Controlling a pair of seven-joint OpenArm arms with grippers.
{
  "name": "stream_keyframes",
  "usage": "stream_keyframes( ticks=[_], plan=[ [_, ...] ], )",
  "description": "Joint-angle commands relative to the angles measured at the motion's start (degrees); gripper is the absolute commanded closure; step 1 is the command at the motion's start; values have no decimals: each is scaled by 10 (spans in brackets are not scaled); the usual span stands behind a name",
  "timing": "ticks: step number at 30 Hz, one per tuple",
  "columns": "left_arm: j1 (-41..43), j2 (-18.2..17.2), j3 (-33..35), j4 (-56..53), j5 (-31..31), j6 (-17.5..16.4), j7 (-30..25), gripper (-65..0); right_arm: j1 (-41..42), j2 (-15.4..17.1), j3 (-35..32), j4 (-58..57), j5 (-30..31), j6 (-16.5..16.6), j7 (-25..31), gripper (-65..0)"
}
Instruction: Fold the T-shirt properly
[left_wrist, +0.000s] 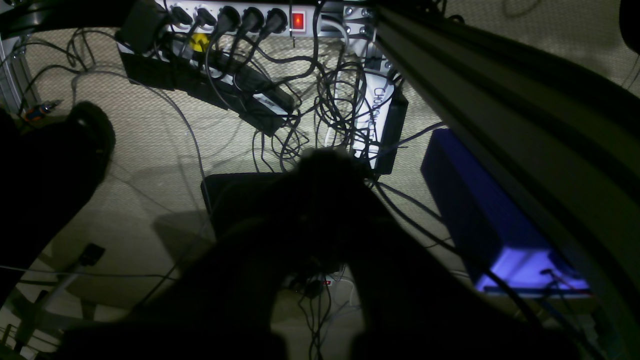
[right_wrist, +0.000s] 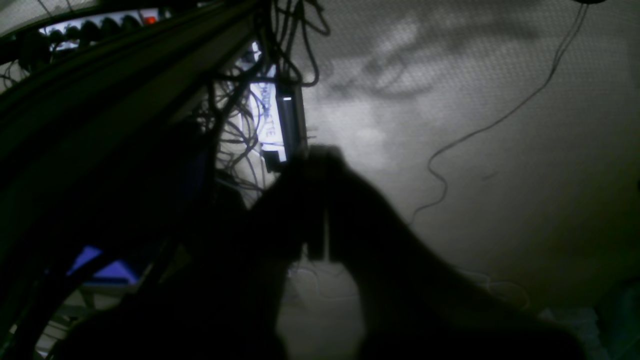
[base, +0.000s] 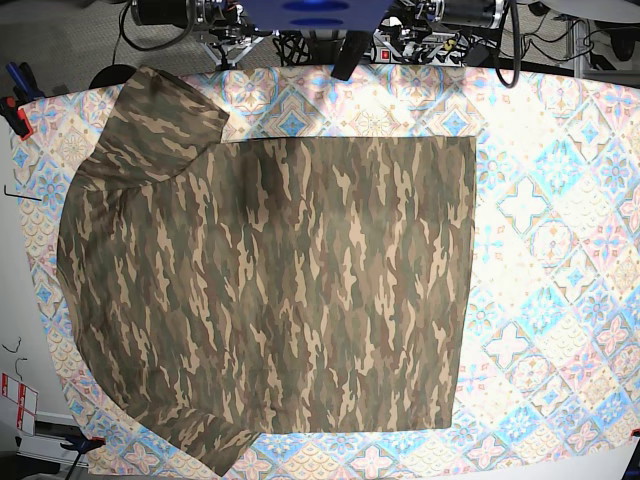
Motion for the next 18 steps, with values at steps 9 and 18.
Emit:
stream_keyframes(
  ticks=[9,18],
  plan=[
    [-1,2,1,-1,3,0,-2,-1,1,3,1,-1,-1,-1,4,-2],
    [-1,2,2,-1,4,0,0,-1,-1,3,3,-1,-1,-1,4,-2]
  ],
)
